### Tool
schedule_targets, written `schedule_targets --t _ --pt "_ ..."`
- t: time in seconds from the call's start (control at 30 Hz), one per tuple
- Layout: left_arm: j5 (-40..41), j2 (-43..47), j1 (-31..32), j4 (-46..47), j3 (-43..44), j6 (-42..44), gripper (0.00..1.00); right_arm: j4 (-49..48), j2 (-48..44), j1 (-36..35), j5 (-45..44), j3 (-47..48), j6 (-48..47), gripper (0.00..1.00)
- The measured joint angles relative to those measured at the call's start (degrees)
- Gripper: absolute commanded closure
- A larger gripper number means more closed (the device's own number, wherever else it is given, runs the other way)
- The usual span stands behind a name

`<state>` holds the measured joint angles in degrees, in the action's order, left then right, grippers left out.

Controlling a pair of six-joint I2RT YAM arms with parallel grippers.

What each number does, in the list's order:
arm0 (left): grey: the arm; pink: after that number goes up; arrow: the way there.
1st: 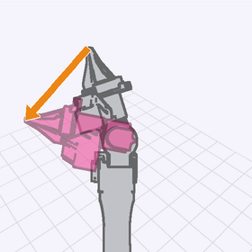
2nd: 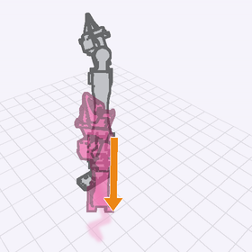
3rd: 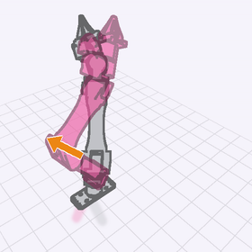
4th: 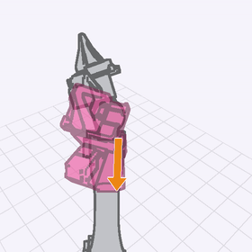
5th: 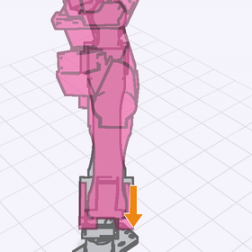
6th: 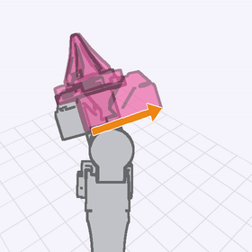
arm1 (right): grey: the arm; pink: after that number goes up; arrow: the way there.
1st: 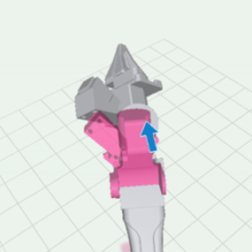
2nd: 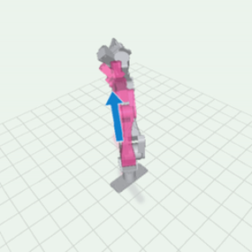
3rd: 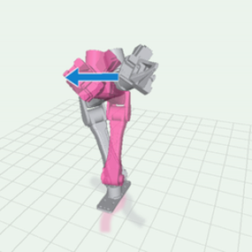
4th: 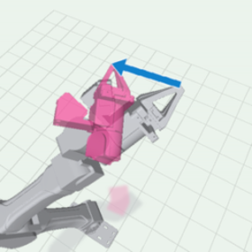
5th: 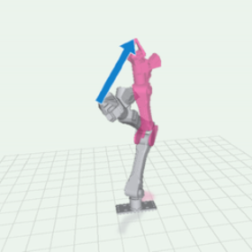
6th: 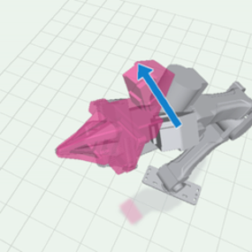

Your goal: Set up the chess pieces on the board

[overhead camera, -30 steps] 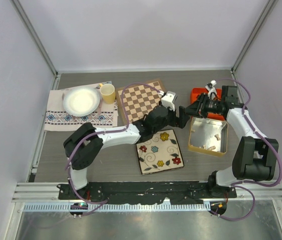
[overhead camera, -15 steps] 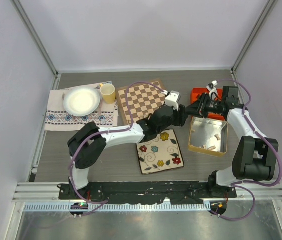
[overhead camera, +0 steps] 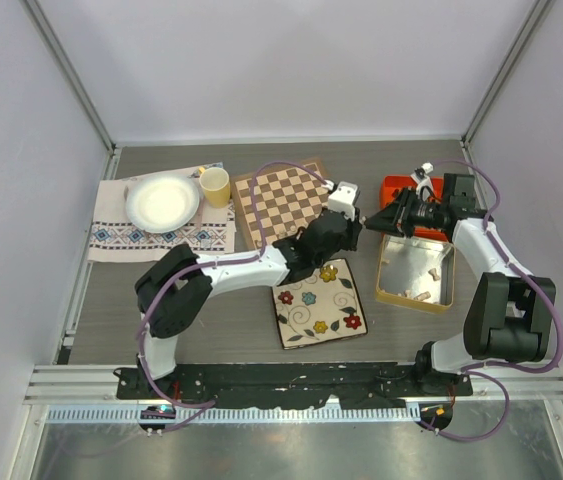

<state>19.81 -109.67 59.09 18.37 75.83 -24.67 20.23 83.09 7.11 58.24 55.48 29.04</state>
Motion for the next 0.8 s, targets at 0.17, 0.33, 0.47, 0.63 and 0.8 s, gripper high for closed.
schedule_targets --t 0.17,0.33,0.47,0.63,0.8 --pt "2.0 0.1 -0.6 0.1 -0.8 0.9 0.78 0.5 -0.2 0.0 0.4 -0.2 -0.2 0.92" --pt "1.8 0.5 -0.7 0.6 -2.8 1.7 0.78 0.6 -0.6 0.0 0.4 -0.2 -0.4 0.92" --pt "0.8 1.7 -1.0 1.1 -4.3 2.9 0.76 1.1 -0.9 0.0 0.4 -0.2 -1.7 0.92" --pt "0.0 6.0 -1.2 1.5 -7.2 4.1 0.75 3.6 -0.9 0.0 -1.0 0.0 -5.8 0.92" --pt "-0.3 12.0 -1.9 2.0 -10.6 5.4 0.69 5.7 -0.9 0.0 -3.6 0.7 -10.5 0.89"
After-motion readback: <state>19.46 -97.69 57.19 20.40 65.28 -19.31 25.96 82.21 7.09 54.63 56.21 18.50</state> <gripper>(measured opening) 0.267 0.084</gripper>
